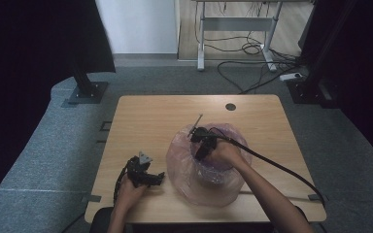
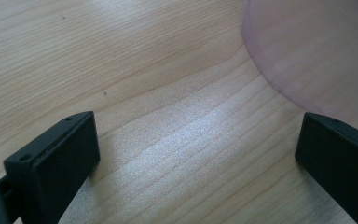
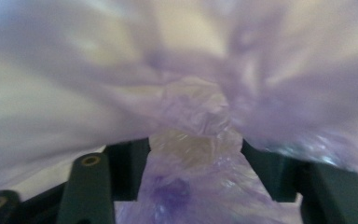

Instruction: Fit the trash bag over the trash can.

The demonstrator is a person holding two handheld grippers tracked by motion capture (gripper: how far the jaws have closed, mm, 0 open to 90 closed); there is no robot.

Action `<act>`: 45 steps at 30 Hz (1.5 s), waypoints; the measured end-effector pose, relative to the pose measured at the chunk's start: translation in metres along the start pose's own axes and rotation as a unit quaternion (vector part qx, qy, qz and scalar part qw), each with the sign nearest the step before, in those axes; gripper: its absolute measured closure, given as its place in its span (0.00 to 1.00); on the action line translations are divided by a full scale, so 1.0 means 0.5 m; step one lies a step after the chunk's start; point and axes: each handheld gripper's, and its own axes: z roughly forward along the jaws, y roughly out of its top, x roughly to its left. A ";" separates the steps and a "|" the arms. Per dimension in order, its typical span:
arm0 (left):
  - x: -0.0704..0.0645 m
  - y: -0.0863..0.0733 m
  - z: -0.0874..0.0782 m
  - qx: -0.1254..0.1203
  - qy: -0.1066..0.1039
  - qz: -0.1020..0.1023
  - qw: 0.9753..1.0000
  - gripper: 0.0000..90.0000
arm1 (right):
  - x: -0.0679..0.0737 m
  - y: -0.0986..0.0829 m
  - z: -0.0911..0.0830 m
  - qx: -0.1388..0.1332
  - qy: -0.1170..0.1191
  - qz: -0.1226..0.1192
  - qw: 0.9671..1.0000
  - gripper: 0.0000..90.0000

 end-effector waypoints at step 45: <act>0.000 0.000 0.000 0.000 0.000 0.000 1.000 0.00 | 0.013 0.024 -0.121 -0.047 -0.019 0.022 0.998 0.59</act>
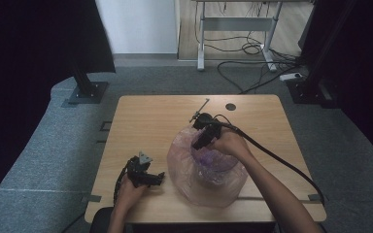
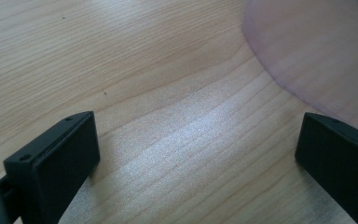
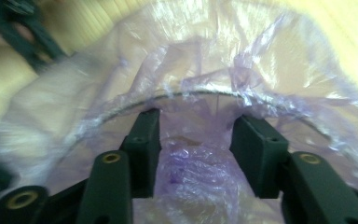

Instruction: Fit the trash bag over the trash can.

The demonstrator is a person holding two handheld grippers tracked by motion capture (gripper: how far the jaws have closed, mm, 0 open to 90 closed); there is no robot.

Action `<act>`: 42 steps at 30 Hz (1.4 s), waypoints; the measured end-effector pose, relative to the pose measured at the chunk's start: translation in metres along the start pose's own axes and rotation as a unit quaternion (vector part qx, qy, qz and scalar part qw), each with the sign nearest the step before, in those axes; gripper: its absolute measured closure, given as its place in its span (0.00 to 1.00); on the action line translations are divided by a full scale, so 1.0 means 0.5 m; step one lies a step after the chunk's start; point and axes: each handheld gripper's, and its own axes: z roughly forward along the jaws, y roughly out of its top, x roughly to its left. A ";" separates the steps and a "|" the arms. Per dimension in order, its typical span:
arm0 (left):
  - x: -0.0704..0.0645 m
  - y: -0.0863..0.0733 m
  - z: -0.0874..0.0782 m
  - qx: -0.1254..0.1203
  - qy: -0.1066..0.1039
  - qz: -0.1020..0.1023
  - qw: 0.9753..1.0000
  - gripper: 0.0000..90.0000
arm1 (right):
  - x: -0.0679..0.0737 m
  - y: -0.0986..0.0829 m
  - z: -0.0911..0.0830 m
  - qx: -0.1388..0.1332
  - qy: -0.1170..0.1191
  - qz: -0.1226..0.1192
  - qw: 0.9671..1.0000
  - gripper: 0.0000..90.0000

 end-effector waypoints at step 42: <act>0.000 0.000 0.000 0.000 0.000 0.000 1.000 0.00 | 0.074 -0.176 -0.125 -0.060 0.069 -0.065 0.994 0.49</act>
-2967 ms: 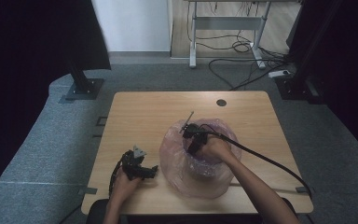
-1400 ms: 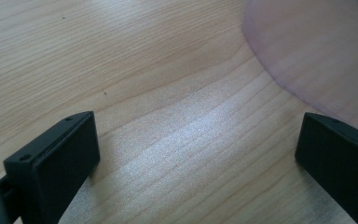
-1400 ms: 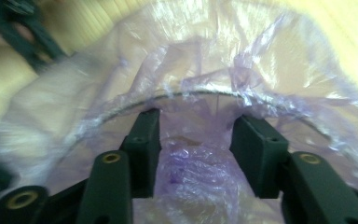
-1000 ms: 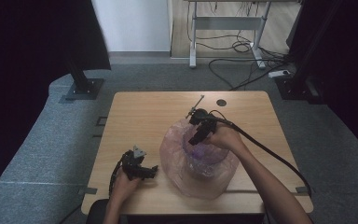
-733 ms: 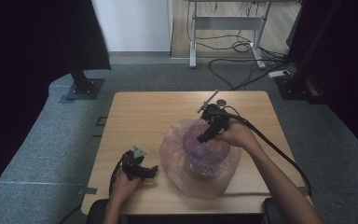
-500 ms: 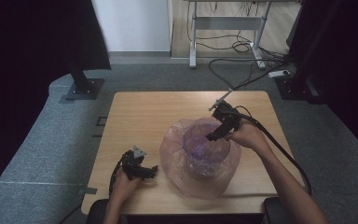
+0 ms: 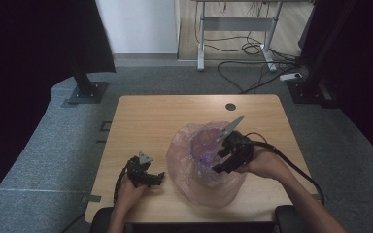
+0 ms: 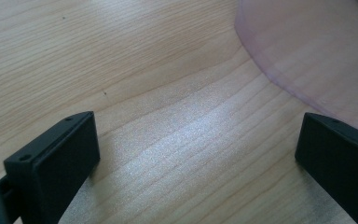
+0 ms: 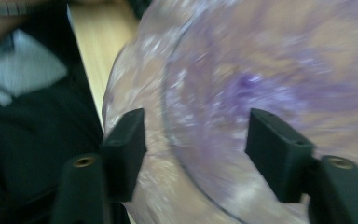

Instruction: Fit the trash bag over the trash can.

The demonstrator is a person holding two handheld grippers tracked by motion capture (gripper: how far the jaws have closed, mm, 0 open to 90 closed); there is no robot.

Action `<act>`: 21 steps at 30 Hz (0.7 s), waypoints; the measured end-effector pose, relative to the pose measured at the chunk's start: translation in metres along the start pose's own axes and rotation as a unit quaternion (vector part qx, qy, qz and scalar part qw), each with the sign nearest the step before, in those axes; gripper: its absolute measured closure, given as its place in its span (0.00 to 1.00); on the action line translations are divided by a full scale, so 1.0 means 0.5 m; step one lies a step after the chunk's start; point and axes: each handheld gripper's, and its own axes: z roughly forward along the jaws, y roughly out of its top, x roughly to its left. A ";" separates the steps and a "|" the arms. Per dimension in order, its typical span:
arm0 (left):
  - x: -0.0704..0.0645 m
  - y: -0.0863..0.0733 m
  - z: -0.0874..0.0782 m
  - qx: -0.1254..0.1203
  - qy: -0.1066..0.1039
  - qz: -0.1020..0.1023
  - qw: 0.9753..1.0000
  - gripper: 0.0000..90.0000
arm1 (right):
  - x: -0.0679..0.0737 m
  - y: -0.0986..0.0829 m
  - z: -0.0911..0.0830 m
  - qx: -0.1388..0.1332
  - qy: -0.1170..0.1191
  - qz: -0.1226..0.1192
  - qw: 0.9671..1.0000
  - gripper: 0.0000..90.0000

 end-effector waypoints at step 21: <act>0.000 0.000 0.000 0.000 0.000 0.000 1.000 0.00 | -0.007 -0.014 -0.025 -0.003 -0.009 -0.069 0.998 0.36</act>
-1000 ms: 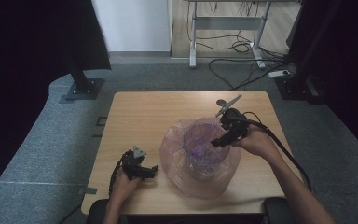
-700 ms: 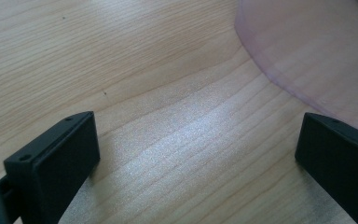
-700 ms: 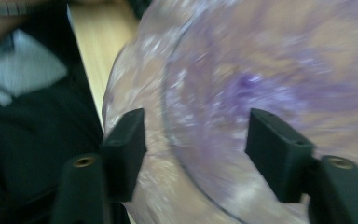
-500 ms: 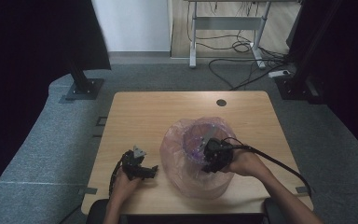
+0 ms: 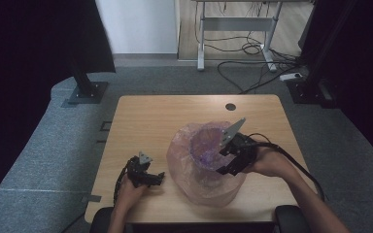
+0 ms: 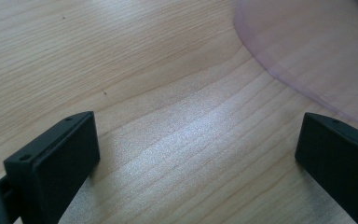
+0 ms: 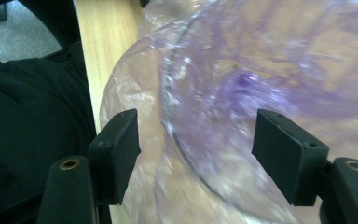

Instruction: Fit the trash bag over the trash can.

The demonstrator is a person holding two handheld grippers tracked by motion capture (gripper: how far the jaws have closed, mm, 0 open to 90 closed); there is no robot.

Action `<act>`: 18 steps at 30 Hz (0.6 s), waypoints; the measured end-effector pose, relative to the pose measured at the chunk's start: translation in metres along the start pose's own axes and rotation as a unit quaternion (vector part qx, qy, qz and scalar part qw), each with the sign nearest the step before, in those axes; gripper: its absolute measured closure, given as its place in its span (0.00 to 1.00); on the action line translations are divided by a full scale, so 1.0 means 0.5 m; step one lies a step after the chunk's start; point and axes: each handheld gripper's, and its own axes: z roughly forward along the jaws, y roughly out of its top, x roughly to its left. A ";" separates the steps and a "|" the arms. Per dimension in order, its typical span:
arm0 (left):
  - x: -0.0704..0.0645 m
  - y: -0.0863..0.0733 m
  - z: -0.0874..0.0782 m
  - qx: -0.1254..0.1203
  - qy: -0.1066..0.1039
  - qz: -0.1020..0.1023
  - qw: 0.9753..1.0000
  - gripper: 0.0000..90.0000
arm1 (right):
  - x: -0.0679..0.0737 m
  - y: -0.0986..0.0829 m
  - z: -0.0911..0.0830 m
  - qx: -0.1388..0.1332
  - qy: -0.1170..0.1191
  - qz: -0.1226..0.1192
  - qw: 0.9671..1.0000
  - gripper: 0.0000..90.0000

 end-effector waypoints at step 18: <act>0.000 0.000 0.000 0.000 0.000 -0.001 1.000 0.00 | -0.044 -0.065 0.029 0.021 -0.004 -0.040 0.999 0.33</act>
